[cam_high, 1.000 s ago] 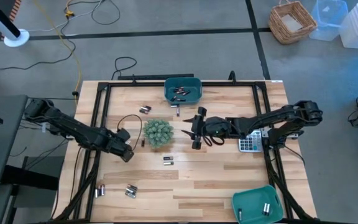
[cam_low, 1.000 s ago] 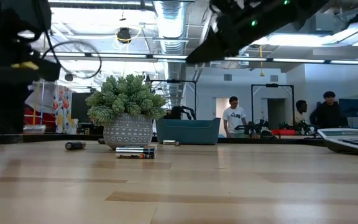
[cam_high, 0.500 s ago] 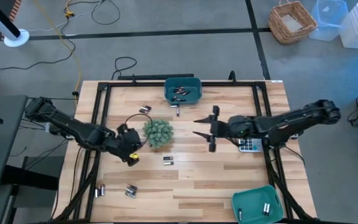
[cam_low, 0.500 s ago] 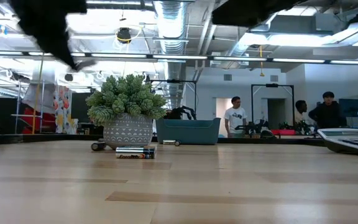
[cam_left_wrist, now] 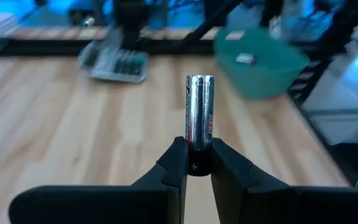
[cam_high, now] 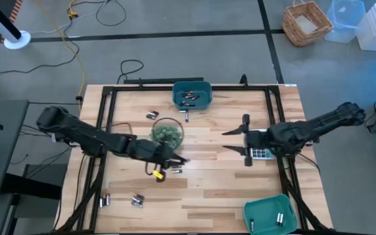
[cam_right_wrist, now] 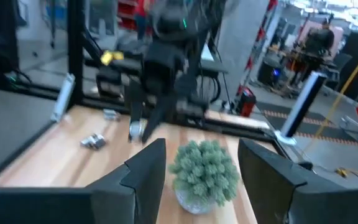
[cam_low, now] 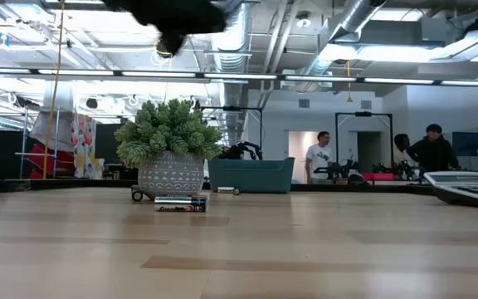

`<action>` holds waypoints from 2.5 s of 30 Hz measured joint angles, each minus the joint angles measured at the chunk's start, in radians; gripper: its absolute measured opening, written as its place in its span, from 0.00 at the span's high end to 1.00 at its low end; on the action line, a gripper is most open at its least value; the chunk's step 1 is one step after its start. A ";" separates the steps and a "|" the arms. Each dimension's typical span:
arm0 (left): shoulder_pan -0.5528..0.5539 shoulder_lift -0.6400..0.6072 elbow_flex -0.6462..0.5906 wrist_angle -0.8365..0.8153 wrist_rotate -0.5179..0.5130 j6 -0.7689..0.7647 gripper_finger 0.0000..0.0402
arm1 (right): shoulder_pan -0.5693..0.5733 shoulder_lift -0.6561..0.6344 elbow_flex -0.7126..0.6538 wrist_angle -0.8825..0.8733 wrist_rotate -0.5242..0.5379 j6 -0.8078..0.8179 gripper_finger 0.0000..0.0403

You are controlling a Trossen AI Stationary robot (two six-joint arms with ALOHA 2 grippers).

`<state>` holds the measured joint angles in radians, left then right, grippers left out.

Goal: Sort batteries
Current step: Put the silver battery into the green bin

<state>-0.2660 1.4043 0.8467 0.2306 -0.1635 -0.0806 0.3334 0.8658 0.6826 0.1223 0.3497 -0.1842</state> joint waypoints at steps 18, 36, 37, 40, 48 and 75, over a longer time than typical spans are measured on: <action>0.083 0.703 0.616 0.104 0.432 0.032 0.90 | 0.213 -0.102 -0.001 -0.019 0.042 -0.067 0.47; 0.049 1.126 1.170 0.043 0.621 -0.056 0.90 | 0.330 -0.147 0.000 0.048 0.047 -0.140 0.47; 0.050 1.134 1.182 0.044 0.632 -0.056 0.90 | 0.334 -0.147 0.000 0.045 0.047 -0.142 0.47; 0.052 1.138 1.200 0.042 0.658 -0.034 0.90 | 0.332 -0.149 0.000 0.047 0.047 -0.143 0.47; 0.053 1.136 1.202 0.096 0.628 -0.033 0.90 | 0.332 -0.148 0.000 0.081 0.047 -0.164 0.47; 0.057 1.312 1.510 0.001 0.691 -0.113 0.90 | 0.332 -0.171 0.000 0.089 0.047 -0.166 0.47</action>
<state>-0.2088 2.7159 2.3567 0.2316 0.5280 -0.1933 0.6651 0.6945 0.6830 0.2111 0.3965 -0.3504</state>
